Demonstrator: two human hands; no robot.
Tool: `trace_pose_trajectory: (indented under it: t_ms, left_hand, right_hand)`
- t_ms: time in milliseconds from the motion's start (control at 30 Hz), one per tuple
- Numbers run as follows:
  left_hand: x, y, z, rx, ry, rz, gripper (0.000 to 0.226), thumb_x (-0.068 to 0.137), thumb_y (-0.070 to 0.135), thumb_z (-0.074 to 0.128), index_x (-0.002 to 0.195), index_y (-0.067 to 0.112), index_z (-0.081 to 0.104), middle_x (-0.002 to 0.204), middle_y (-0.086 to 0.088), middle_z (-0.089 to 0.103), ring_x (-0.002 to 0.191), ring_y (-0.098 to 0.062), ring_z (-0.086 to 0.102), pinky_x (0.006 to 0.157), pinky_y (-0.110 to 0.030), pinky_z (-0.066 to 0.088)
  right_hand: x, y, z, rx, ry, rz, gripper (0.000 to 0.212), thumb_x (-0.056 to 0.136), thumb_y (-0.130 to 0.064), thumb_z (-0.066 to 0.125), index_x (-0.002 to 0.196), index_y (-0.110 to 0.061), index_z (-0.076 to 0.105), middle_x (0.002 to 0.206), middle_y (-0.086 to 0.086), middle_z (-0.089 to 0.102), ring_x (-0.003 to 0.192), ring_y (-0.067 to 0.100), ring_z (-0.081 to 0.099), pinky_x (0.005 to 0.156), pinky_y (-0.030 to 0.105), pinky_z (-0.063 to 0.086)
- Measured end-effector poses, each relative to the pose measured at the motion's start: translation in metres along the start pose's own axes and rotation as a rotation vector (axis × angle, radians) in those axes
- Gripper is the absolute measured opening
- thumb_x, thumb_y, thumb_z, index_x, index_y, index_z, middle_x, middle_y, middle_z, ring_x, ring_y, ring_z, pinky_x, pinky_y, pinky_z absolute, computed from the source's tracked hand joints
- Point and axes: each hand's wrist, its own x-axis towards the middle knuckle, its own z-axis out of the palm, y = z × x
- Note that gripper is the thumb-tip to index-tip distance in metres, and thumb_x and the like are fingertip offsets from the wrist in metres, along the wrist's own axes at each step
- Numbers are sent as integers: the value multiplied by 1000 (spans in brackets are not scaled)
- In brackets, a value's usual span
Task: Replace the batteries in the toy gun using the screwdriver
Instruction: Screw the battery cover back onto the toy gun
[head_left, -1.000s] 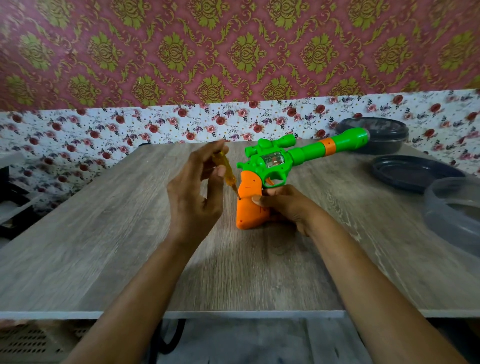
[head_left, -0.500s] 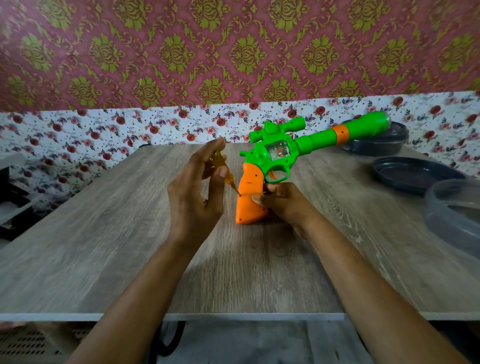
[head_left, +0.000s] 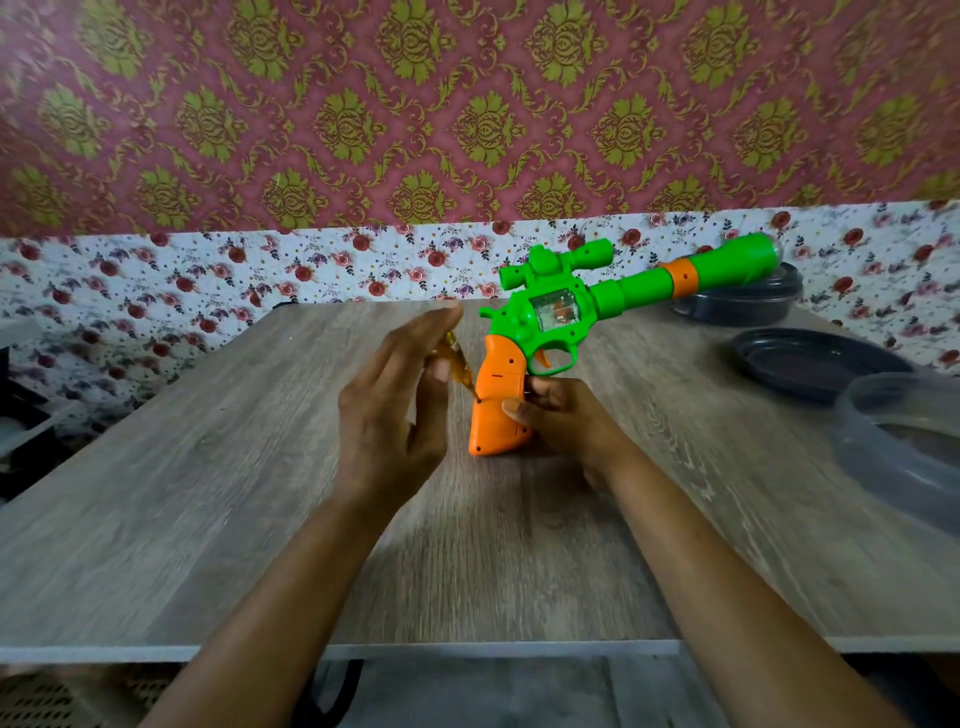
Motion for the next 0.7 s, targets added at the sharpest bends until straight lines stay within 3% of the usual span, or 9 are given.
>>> trace_pose_trajectory:
  t_ms: [167, 267, 433, 500, 633, 700]
  left_hand:
    - [1, -1, 1, 45, 56, 35, 19, 90, 15, 59, 108, 13, 53, 99, -1, 49, 82, -3, 51, 74, -5, 41]
    - [0, 2, 3, 69, 64, 9, 26, 93, 13, 52, 117, 11, 45, 106, 5, 58, 84, -2, 54, 78, -3, 39]
    - [-2, 4, 4, 94, -5, 43, 34, 93, 6, 46, 127, 5, 50, 130, -7, 52, 107, -10, 58, 86, -9, 41]
    - [-1, 3, 4, 111, 11, 60, 30, 94, 14, 49, 124, 11, 53, 133, -9, 45, 97, -5, 56, 80, -12, 44]
    - [-3, 2, 3, 103, 9, 72, 23, 96, 24, 52, 118, 18, 53, 106, -3, 45, 77, -11, 57, 61, -32, 50]
    - [-3, 2, 4, 107, 2, 86, 27, 95, 19, 52, 122, 16, 50, 103, 0, 51, 79, -10, 56, 62, -30, 49]
  right_hand:
    - [1, 2, 0, 13, -2, 0, 31, 89, 0, 51, 120, 1, 56, 117, 20, 62, 103, 22, 59, 92, 30, 48]
    - [2, 3, 0, -8, 5, -1, 32, 89, -1, 52, 121, -1, 56, 117, 19, 62, 104, 21, 59, 95, 34, 47]
    - [4, 5, -1, -46, 18, 5, 32, 89, -3, 53, 121, -4, 57, 116, 17, 63, 106, 23, 60, 94, 32, 47]
    - [5, 6, -1, -37, 21, 9, 32, 89, -2, 53, 121, -3, 57, 116, 18, 63, 105, 23, 60, 95, 33, 47]
    - [5, 9, -1, 14, 23, 16, 32, 89, -2, 52, 121, -2, 57, 117, 19, 62, 104, 22, 60, 95, 33, 48]
    - [4, 9, -1, 32, 25, 18, 32, 89, -1, 52, 121, 0, 56, 118, 20, 62, 102, 21, 59, 89, 25, 50]
